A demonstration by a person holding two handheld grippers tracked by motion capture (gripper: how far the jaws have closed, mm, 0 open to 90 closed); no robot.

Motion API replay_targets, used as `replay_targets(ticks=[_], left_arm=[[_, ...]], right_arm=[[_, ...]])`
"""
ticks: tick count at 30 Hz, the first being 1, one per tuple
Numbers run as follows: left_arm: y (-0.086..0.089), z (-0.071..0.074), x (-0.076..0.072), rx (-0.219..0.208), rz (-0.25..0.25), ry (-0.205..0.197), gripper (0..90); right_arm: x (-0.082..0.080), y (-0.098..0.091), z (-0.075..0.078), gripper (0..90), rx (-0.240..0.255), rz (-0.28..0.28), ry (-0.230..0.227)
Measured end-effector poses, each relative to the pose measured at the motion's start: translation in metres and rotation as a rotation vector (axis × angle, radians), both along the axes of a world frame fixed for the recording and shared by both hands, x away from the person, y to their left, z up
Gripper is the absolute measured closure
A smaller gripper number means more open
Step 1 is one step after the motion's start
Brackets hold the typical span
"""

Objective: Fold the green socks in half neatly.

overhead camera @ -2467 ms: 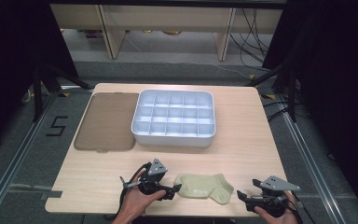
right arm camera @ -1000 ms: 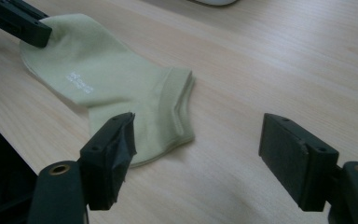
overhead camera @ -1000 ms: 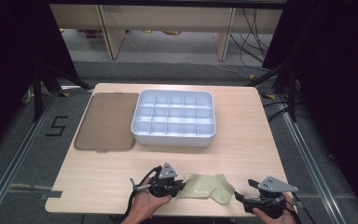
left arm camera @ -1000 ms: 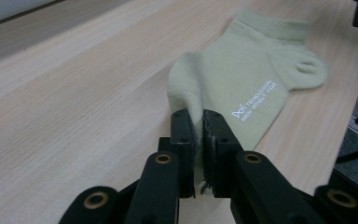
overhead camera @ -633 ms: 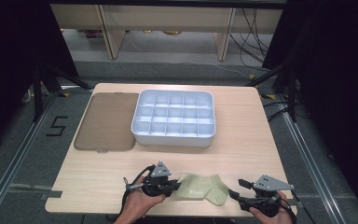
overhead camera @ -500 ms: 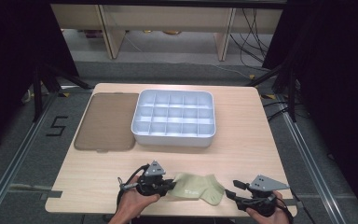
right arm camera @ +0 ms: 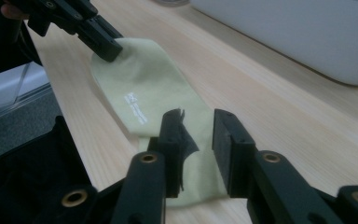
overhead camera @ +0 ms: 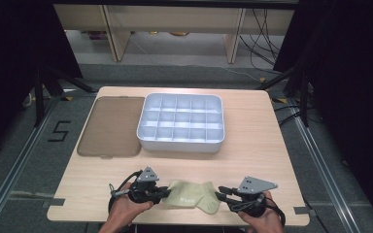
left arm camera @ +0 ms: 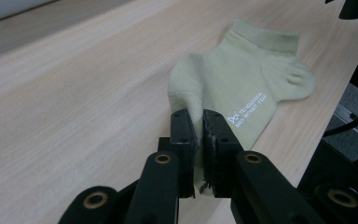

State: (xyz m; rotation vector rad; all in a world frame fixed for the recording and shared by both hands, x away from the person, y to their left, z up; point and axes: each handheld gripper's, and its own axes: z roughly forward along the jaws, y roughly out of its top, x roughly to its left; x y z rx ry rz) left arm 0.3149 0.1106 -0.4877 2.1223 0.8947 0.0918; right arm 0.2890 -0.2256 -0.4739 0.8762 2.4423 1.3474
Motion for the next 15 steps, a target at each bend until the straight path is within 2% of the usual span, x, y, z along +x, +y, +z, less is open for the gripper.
replay_targets(ticks=[1,2,3,4,8,9,12,14,15], left_arm=[[0.003,-0.001,-0.002,0.011,0.006,-0.003,82.9],[0.005,-0.001,-0.002,0.016,-0.002,-0.005,82.9],[0.006,-0.001,-0.003,-0.003,0.018,-0.002,82.9],[0.006,-0.001,-0.003,-0.003,0.018,-0.002,82.9],[0.010,0.000,-0.004,0.018,0.001,0.000,82.8],[0.008,-0.002,-0.005,0.001,0.022,0.010,82.8],[0.009,-0.001,-0.003,0.017,0.004,0.000,82.8],[0.009,-0.001,-0.004,0.013,0.013,0.000,82.8],[0.010,0.000,-0.004,0.014,0.011,-0.003,82.8]], right_arm=[[0.002,0.011,-0.001,78.1,-0.007,0.029,-0.010],[0.002,0.017,-0.002,79.8,-0.010,0.052,-0.002],[0.002,0.021,-0.003,81.4,-0.018,0.069,-0.009],[0.002,0.021,-0.003,81.4,-0.018,0.069,-0.009],[0.002,0.041,-0.007,87.0,-0.041,0.136,-0.024],[0.003,0.045,-0.008,87.8,-0.041,0.145,-0.022],[0.005,0.051,-0.009,88.8,-0.040,0.159,-0.019],[0.007,0.062,-0.013,89.2,-0.047,0.169,0.007],[0.010,0.065,-0.015,89.2,-0.051,0.194,-0.008]])
